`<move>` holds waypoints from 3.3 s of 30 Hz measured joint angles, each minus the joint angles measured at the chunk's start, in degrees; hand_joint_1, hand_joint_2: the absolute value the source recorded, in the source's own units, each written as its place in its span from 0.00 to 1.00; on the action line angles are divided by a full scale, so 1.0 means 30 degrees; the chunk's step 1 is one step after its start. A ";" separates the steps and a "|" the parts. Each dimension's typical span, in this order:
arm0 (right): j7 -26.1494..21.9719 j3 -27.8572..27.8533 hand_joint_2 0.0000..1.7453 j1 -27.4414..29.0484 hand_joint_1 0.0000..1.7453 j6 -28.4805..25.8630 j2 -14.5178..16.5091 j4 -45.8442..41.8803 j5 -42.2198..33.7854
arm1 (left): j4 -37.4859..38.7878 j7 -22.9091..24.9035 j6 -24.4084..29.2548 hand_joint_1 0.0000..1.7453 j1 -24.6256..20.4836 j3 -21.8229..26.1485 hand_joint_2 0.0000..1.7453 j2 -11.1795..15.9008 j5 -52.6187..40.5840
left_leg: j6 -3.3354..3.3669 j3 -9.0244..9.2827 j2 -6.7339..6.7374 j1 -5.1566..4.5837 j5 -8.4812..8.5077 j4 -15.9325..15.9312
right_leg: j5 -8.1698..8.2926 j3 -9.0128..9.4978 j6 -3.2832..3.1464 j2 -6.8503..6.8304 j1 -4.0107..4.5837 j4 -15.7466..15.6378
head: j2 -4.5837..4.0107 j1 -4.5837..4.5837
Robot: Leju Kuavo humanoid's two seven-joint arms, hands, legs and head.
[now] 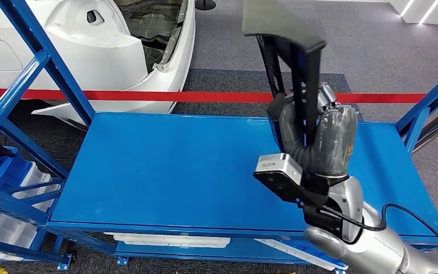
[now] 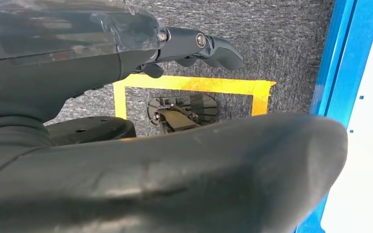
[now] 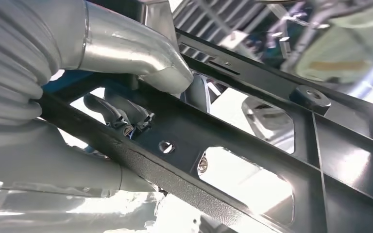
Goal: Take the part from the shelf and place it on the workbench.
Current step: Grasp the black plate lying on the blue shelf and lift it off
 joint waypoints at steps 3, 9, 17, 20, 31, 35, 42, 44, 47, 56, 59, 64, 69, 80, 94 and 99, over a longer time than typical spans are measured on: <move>-0.0621 0.0007 1.00 -0.0516 1.00 -0.0697 -0.0102 -0.0224 -0.1144 | 0.0000 0.0000 0.0000 0.00 -0.0007 0.0000 0.00 0.0000 0.0000 | 0.0000 0.0001 -0.0001 0.0001 0.0000 -0.0001 | 0.0000 0.0000 0.0000 0.0000 0.0001 -0.0001 | 0.0000 0.0002; -0.2082 0.0060 1.00 -0.1313 1.00 -0.0801 -0.0120 -0.0603 -0.2189 | 0.0000 -0.0011 0.0005 0.00 -0.0004 0.0000 0.00 0.0000 0.0011 | -0.0001 0.0000 -0.0003 0.0002 0.0001 -0.0003 | 0.0000 0.0003 0.0000 -0.0001 0.0003 0.0004 | 0.0000 0.0000; -0.5669 0.0089 1.00 -0.1523 1.00 -0.0804 0.0412 -0.1213 -0.3872 | 0.0000 -0.0146 0.0042 0.00 0.0004 0.0000 0.00 0.0000 0.0188 | 0.0000 0.0000 -0.0006 0.0003 0.0000 -0.0005 | -0.0001 0.0004 -0.0001 -0.0003 0.0003 0.0004 | 0.0000 0.0002; -0.7124 0.0080 1.00 -0.1125 1.00 -0.0808 0.0920 -0.1490 -0.3988 | 0.0000 -0.0244 0.0069 0.00 0.0014 0.0000 0.00 0.0000 0.0255 | 0.0000 -0.0001 -0.0009 0.0003 0.0000 -0.0006 | -0.0002 0.0004 -0.0001 -0.0003 0.0003 0.0003 | 0.0000 0.0002; -0.8848 0.0038 1.00 0.0009 1.00 -0.0828 0.2563 -0.2353 -0.3163 | 0.0000 -0.0421 0.0195 0.00 0.0131 0.0000 0.00 0.0000 0.0423 | -0.0001 0.0001 -0.0006 0.0006 0.0001 -0.0011 | -0.0003 0.0003 -0.0002 -0.0003 0.0003 0.0003 | 0.0000 0.0002; -0.9639 0.0022 1.00 0.0399 1.00 -0.0830 0.3082 -0.2734 -0.2157 | 0.0000 -0.0612 0.0224 0.00 0.0167 0.0000 0.00 0.0000 0.0519 | -0.0001 0.0001 -0.0006 0.0005 0.0000 -0.0011 | -0.0003 0.0003 -0.0002 -0.0003 0.0002 0.0002 | 0.0000 0.0002; -0.9061 0.0022 1.00 0.1085 1.00 -0.0852 0.3601 -0.3455 -0.0640 | 0.0000 -0.0883 0.0162 0.00 0.0214 0.0000 1.00 0.0000 0.0567 | -0.0001 0.0001 -0.0003 0.0005 -0.0001 -0.0011 | -0.0008 0.0000 -0.0007 -0.0003 0.0003 0.0000 | 0.0000 0.0000; -0.8695 0.0022 1.00 0.1094 1.00 -0.0854 0.3616 -0.3504 -0.0454 | 0.0000 -0.1018 0.0071 0.00 0.0215 0.0000 1.00 0.0000 0.0556 | -0.0002 0.0002 -0.0002 0.0005 0.0000 -0.0011 | -0.0008 0.0001 -0.0007 -0.0002 0.0003 -0.0001 | 0.0000 0.0000; -0.8082 0.0022 1.00 0.1081 1.00 -0.0857 0.3614 -0.3563 -0.0058 | 0.0000 -0.1064 -0.0176 0.00 0.0224 0.0000 1.00 0.0000 0.0526 | -0.0002 0.0004 -0.0002 0.0005 0.0000 -0.0011 | -0.0006 0.0003 -0.0006 -0.0002 0.0003 0.0001 | 0.0000 0.0000; -0.6894 -0.0011 1.00 0.1074 1.00 -0.0859 0.3525 -0.3810 0.0799 | 0.0007 -0.1056 -0.0232 0.00 0.0241 0.0000 1.00 0.0000 0.0599 | -0.0001 0.0003 -0.0002 0.0004 0.0000 -0.0011 | -0.0006 0.0001 -0.0005 -0.0002 0.0002 0.0000 | 0.0000 0.0000; -0.6762 -0.0018 1.00 0.1075 1.00 -0.0859 0.3506 -0.3869 0.0895 | 0.0007 -0.1044 -0.0095 0.00 0.0240 0.0000 1.00 0.0000 0.0621 | -0.0002 0.0003 -0.0002 0.0005 0.0000 -0.0011 | -0.0007 0.0000 -0.0006 -0.0002 0.0003 0.0000 | 0.0000 0.0000; -0.6666 -0.0022 1.00 0.1086 1.00 -0.0859 0.3503 -0.3912 0.0697 | 0.0007 -0.0965 0.0485 0.00 0.0240 0.0000 1.00 0.0000 0.0809 | -0.0002 0.0005 -0.0002 0.0006 0.0000 -0.0011 | -0.0007 0.0000 -0.0007 -0.0002 0.0004 0.0000 | 0.0000 0.0000; -0.6668 -0.0022 1.00 0.1100 1.00 -0.0859 0.3503 -0.3912 0.0615 | 0.0007 -0.0962 0.0918 0.00 0.0240 0.0000 1.00 0.0000 0.0920 | -0.0002 0.0005 -0.0002 0.0006 0.0000 -0.0011 | -0.0007 0.0001 -0.0007 -0.0001 0.0003 0.0001 | 0.0000 0.0000; -0.6671 -0.0022 1.00 0.1229 1.00 -0.0859 0.3503 -0.3912 0.0544 | 0.0007 -0.0962 0.1586 0.00 0.0244 0.0000 1.00 -0.0031 0.1000 | -0.0002 0.0004 -0.0002 0.0005 0.0000 -0.0011 | -0.0008 0.0000 -0.0007 -0.0002 0.0003 -0.0001 | 0.0000 0.0000; -0.6773 -0.0036 1.00 0.1402 1.00 -0.0939 0.3437 -0.3949 0.0240 | 0.0022 -0.0911 0.1969 0.00 0.0413 0.0005 1.00 -0.0164 0.1246 | 0.0122 0.0771 0.0083 0.0381 0.0154 -0.0752 | -0.0418 -0.2507 0.0768 -0.0032 -0.0481 0.3686 | 0.0000 0.0257; -0.6879 -0.0044 1.00 0.1428 1.00 -0.0952 0.3430 -0.3956 0.0118 | 0.0066 -0.0903 0.2022 0.00 0.0432 0.0015 1.00 -0.0162 0.1306 | -0.0604 0.0541 -0.0012 0.0379 -0.0237 -0.0074 | 0.0928 -0.1597 0.0612 0.0123 -0.0496 0.0746 | 0.0000 0.0329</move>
